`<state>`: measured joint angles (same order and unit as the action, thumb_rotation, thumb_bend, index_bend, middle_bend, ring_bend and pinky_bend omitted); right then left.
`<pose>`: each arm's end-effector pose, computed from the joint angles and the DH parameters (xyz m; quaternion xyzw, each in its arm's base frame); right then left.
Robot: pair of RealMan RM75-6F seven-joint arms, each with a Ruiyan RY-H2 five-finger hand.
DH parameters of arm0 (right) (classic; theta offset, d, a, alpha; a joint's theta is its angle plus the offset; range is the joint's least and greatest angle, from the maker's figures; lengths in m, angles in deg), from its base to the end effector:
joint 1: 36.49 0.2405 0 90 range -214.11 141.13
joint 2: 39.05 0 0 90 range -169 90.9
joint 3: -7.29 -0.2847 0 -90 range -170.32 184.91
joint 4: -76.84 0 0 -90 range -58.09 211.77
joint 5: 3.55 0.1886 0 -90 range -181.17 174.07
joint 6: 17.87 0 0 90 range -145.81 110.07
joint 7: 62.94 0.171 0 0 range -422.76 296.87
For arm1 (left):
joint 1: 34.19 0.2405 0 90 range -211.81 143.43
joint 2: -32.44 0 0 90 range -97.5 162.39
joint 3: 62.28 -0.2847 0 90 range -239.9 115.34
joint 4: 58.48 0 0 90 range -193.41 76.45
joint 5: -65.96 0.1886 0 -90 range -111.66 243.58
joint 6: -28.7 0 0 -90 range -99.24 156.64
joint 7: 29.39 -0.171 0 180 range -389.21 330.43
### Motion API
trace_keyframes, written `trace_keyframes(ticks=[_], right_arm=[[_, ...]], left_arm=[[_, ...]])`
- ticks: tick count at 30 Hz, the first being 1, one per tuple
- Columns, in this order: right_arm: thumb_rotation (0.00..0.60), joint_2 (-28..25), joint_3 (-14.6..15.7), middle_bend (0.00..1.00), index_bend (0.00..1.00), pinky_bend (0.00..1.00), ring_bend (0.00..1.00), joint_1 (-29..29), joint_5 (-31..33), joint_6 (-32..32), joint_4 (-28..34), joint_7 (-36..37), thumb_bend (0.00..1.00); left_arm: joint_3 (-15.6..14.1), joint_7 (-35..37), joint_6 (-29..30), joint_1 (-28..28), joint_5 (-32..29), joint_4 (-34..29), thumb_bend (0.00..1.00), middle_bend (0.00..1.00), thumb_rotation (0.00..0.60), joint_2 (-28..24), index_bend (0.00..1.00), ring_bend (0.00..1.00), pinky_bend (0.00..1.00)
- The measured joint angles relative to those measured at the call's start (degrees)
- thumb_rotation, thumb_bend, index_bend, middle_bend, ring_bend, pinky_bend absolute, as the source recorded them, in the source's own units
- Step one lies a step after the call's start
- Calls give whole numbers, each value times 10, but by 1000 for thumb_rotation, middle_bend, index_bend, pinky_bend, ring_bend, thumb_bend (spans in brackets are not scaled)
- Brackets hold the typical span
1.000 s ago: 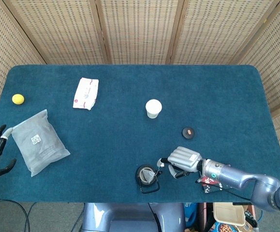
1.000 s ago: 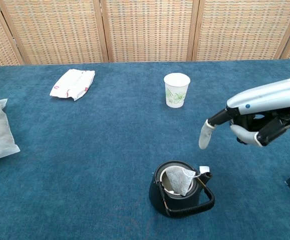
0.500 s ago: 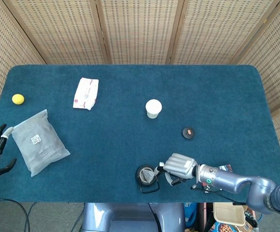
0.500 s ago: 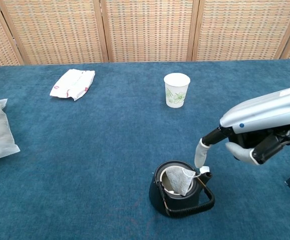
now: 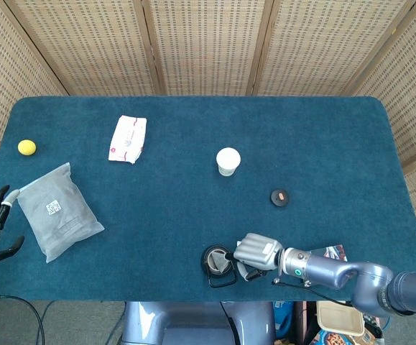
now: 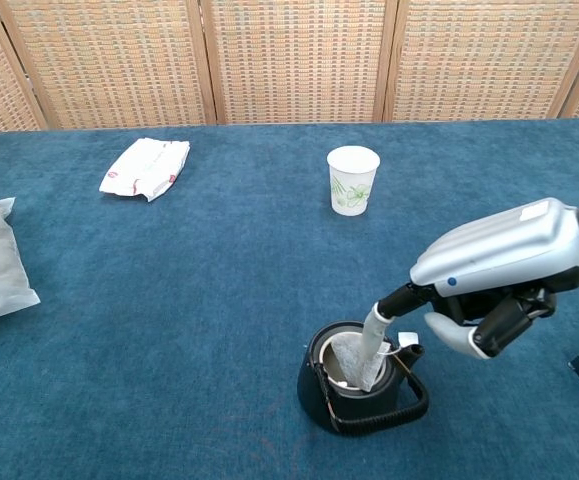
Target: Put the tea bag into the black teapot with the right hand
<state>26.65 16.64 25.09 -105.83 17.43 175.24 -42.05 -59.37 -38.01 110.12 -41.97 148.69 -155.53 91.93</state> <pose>-0.1211 -0.3141 0.0259 0.9268 -0.2957 0.2033 0.1111 -0.3183 0.2236 0.2047 -0.6281 -0.3570 -0.3333 0.6057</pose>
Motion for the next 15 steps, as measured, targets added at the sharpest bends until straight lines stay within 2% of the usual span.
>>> trace_keyframes(ticks=[15], right_arm=[[179,24,-1,1000,216,1000,1000,8,27,-26,-12,-27,1000]], left_arm=[[-2,10,0,2,-2,9,322,0,600,4,0,0,0]])
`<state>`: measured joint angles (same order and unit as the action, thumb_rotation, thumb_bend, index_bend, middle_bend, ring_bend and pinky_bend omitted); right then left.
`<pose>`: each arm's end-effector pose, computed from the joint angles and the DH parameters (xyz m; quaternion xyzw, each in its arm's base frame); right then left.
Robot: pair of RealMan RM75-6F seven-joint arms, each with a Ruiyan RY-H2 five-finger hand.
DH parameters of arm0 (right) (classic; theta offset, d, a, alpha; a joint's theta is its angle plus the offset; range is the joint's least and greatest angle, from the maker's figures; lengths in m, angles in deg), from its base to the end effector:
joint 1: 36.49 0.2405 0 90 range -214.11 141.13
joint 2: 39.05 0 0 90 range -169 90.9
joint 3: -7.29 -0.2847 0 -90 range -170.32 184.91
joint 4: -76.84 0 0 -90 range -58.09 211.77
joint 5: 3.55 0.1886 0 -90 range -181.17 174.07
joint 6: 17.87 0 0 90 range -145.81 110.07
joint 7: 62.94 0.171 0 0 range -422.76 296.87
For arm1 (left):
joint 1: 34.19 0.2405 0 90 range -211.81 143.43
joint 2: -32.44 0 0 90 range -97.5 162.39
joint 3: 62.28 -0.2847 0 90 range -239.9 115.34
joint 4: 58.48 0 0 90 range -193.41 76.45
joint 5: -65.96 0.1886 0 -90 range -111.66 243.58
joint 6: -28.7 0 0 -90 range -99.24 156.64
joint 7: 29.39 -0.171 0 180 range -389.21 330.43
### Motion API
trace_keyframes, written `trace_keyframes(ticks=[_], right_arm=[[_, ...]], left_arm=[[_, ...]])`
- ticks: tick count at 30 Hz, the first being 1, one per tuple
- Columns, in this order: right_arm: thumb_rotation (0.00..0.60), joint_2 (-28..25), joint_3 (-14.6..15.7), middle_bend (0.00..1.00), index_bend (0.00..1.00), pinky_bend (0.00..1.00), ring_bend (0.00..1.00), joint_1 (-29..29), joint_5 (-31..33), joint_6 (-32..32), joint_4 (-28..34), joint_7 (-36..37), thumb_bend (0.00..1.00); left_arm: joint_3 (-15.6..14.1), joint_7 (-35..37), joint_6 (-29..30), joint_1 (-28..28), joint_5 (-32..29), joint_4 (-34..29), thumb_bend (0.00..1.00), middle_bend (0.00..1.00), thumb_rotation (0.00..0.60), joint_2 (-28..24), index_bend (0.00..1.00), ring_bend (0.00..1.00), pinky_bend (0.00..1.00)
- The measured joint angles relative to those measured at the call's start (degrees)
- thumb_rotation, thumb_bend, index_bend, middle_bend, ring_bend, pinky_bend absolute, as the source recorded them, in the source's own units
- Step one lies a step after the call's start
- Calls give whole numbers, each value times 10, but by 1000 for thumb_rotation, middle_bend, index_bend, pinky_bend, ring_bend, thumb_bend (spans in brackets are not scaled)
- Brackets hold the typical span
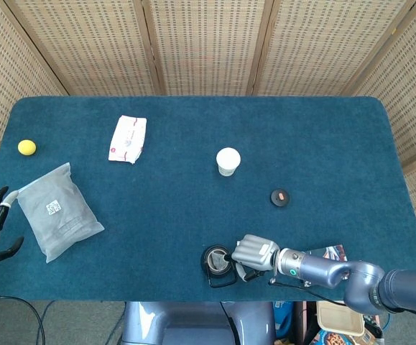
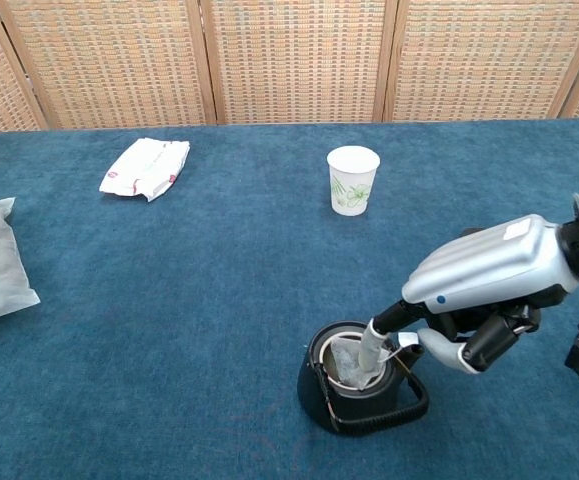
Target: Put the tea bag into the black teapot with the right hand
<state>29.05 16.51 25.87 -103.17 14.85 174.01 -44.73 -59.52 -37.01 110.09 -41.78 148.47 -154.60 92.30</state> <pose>-0.1235 -0.3164 0.0116 0.9316 -0.2917 0.1845 0.1138 -0.3228 0.2224 0.2040 -0.6248 -0.3623 -0.3330 0.6062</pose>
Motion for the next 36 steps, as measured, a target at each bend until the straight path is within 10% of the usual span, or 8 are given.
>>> trace_keyframes(ticks=[36], right_arm=[[177,6,-7,1000,216,1000,1000,-7,39,-9,18,-59,1000]], left_arm=[[-2,21,4,4,4,14,322,0,600,3,0,0,0]])
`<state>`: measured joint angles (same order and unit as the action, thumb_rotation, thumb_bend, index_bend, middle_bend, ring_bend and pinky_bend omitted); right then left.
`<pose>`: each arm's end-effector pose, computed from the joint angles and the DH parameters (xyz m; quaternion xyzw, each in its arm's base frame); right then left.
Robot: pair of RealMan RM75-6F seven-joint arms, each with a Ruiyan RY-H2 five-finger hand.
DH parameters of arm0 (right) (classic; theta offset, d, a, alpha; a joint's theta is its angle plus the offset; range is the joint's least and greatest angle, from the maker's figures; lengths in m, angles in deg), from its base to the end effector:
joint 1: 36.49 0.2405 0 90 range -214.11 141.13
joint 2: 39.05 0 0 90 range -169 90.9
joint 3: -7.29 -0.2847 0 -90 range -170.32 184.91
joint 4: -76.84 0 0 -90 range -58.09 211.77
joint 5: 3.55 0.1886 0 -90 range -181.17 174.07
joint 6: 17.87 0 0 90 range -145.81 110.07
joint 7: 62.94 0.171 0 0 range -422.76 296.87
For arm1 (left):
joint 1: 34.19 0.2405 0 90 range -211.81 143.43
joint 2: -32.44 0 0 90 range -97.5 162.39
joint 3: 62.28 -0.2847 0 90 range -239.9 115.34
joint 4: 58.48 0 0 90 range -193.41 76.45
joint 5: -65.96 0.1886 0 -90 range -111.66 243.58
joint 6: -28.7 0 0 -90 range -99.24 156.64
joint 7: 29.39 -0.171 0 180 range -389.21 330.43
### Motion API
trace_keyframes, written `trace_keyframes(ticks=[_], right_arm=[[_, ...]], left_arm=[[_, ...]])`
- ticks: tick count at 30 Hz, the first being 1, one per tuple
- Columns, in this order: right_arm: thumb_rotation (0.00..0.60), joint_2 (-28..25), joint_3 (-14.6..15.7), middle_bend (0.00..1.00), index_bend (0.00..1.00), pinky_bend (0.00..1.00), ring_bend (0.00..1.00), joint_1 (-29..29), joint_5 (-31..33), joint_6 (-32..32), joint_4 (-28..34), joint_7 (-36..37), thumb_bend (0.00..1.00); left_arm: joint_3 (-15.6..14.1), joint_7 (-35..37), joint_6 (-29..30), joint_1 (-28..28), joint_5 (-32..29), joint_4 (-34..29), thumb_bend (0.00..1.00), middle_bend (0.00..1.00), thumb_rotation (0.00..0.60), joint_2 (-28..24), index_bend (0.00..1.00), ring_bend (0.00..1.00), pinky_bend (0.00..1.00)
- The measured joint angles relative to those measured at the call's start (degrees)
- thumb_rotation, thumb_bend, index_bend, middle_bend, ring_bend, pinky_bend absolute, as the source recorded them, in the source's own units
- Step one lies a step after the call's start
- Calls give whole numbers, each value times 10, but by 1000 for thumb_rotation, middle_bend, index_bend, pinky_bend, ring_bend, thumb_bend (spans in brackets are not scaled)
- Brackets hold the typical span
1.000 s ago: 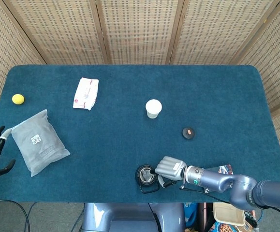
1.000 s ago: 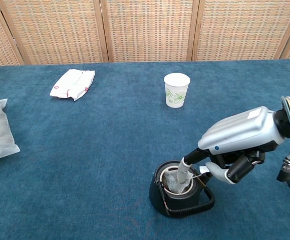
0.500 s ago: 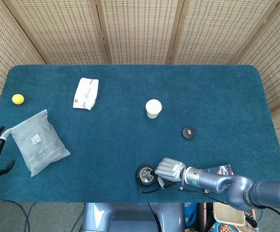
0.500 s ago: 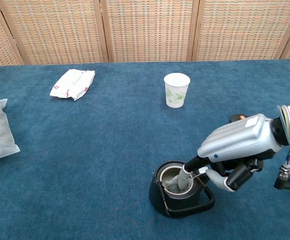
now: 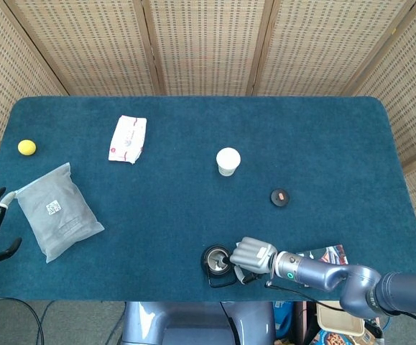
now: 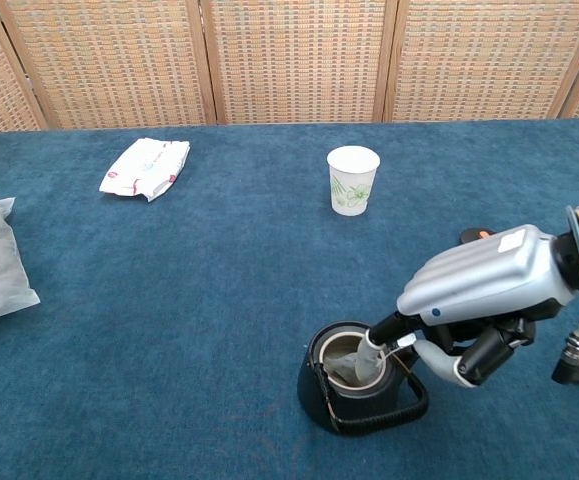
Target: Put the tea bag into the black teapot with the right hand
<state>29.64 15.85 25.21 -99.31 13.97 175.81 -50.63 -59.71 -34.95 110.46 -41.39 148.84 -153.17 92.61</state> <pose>-0.1219 -0.3106 0.0068 0.9338 -0.2841 0.1829 0.1177 -0.3276 0.2202 0.2048 -0.6204 -0.3670 -0.3379 0.6051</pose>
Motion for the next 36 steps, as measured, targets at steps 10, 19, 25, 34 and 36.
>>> trace_keyframes(ticks=[10,19,25,34,36], right_arm=[[179,7,-8,1000,216,1000,1000,-1,11,-4,-14,0,1000],[177,23,-6,1000,216,1000,1000,-5,13,-7,-34,-5,1000],[178,30,-7,1000,216,1000,1000,-9,15,-4,-44,-11,1000],[178,34,-4,1000,216,1000,1000,-14,18,-4,-48,-18,1000],[177,34,-6,1000,216,1000,1000,-17,19,2,-48,-25,1000]], left_arm=[[0,1,-1,1,-1,3,322,0,600,1,0,0,0],[0,-1,-4,-1,-2,3,322,0,600,2,0,0,0],[-1,-1,-4,0,-2,3,322,0,600,2,0,0,0],[-1,1,-4,0,-1,4,323,0,600,3,0,0,0],[-2,1,-3,0,0,4,322,0,600,3,0,0,0]])
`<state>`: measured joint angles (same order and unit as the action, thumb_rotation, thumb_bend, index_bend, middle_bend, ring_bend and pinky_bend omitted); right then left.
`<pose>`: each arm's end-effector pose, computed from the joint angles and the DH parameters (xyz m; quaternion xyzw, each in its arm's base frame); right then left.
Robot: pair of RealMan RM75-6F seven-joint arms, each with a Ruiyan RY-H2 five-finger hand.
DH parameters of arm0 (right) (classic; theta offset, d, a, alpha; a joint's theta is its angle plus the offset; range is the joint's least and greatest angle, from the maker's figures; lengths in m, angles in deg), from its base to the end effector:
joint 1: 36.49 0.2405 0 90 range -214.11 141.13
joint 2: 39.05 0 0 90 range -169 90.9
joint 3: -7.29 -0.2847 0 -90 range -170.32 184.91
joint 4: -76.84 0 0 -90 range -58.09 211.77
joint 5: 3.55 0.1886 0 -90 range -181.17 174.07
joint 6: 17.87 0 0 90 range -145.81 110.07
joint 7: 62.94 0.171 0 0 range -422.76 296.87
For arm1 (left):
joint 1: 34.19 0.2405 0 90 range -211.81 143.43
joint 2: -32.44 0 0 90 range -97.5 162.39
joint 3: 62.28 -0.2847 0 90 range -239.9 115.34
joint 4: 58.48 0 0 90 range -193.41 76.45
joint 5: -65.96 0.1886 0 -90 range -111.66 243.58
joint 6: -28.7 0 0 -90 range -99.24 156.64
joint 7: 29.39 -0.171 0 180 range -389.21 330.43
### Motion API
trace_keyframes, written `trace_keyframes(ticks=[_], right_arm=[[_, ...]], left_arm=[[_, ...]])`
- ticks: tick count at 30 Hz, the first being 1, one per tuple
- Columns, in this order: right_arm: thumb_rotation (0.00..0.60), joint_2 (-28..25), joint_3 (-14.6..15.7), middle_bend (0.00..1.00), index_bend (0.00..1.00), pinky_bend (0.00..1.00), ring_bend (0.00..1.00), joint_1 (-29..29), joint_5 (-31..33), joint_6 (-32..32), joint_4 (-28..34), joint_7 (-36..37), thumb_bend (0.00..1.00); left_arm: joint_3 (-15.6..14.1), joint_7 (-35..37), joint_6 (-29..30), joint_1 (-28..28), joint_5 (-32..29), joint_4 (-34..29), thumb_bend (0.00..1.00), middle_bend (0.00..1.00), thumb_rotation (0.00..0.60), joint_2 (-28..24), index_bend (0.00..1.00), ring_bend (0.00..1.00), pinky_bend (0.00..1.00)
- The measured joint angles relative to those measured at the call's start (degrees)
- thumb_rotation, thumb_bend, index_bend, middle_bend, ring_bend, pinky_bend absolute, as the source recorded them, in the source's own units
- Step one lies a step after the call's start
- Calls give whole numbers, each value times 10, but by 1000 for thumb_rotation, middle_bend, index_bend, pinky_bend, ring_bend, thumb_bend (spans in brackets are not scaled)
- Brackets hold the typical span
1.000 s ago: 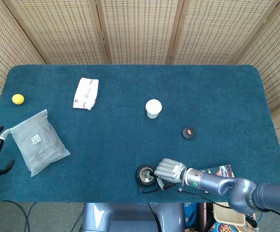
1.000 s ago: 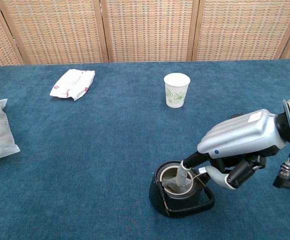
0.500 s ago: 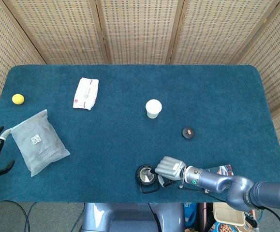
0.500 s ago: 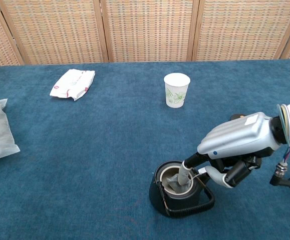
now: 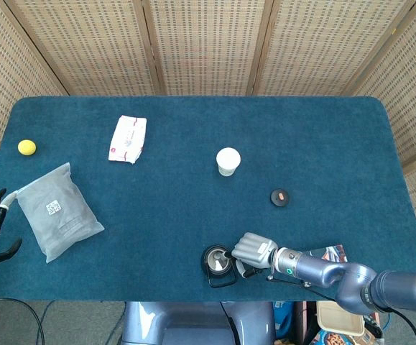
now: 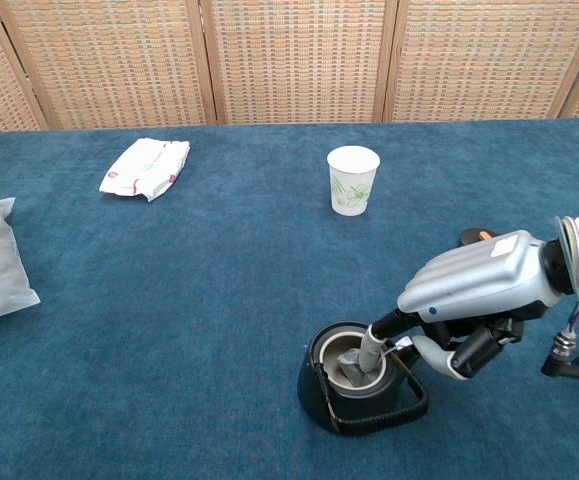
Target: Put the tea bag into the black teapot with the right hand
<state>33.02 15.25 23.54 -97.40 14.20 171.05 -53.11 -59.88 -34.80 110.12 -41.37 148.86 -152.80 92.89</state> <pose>-0.1354 -0.3224 -0.0062 0.9312 -0.2824 0.1825 0.1408 -0.3294 0.2195 0.2024 -0.6218 -0.3699 -0.3354 0.6033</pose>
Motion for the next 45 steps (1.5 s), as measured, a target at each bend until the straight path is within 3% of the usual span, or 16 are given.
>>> trace_keyframes(ticks=[20,27,33,40,43,45], right_arm=[[180,-71,-6,997,216,1000,1000,-5,3,13,68,10,1000],[179,-108,-12,918,207,1000,998,-22,0,55,88,21,1000],[185,-140,-21,778,203,954,870,-65,8,128,95,20,995],[187,-148,-40,577,203,806,666,-132,58,216,93,-8,890],[197,-143,-50,502,203,782,593,-162,79,254,88,-37,861],[235,-136,-56,474,203,775,561,-182,93,278,85,-61,844]], left_arm=[[1,4,4,1,3,1,322,0,600,-1,0,0,0],[2,4,5,1,4,0,322,0,600,0,0,0,0],[3,5,6,1,3,0,323,0,600,0,0,0,0],[3,5,6,0,3,2,322,0,600,3,0,0,0],[5,6,8,0,3,3,322,0,600,5,0,0,0],[5,6,10,0,4,4,322,0,600,7,0,0,0]])
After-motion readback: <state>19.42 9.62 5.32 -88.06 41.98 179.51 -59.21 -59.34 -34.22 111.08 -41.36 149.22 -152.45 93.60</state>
